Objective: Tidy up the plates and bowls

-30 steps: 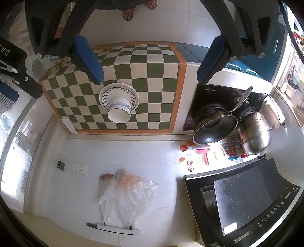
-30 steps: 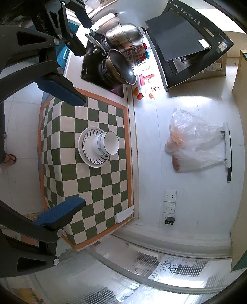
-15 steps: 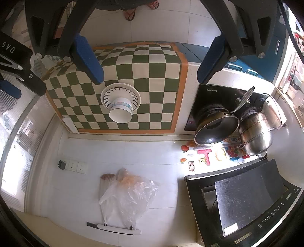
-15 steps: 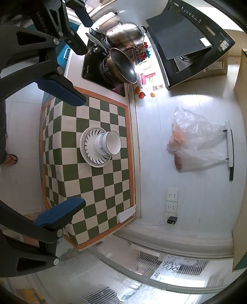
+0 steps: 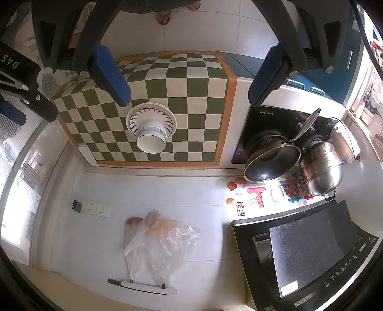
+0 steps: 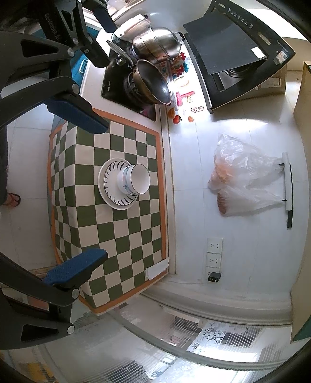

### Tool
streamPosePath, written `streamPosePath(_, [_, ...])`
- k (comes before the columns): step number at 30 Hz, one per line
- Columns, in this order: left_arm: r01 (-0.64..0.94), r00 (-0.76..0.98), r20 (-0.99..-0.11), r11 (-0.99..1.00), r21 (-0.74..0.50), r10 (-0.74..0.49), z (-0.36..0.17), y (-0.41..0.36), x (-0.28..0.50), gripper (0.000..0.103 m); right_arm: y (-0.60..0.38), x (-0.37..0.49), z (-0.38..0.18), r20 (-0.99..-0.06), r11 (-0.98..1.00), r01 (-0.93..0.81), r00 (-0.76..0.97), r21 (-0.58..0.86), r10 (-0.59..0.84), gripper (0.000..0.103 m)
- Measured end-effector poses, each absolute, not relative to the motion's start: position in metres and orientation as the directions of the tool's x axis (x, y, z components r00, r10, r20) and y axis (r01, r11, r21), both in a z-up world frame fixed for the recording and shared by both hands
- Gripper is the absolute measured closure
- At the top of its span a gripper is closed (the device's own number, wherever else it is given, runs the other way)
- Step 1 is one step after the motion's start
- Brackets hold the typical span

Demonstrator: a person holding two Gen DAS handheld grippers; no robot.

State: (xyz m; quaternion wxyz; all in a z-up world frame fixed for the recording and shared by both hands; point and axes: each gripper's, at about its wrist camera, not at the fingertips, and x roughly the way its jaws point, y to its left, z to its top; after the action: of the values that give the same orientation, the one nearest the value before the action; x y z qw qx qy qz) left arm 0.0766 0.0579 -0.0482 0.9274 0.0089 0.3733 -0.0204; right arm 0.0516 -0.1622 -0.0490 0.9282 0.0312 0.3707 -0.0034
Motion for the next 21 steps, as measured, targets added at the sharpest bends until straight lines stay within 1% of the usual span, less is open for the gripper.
streamPosePath(21, [0.016,0.73,-0.684,1.0,-0.006,-0.016,-0.05,0.052,0.065,0.002,-0.166,0.055,-0.051,-0.686,0.999,0.021,0.727,0.05,0.019,0.004])
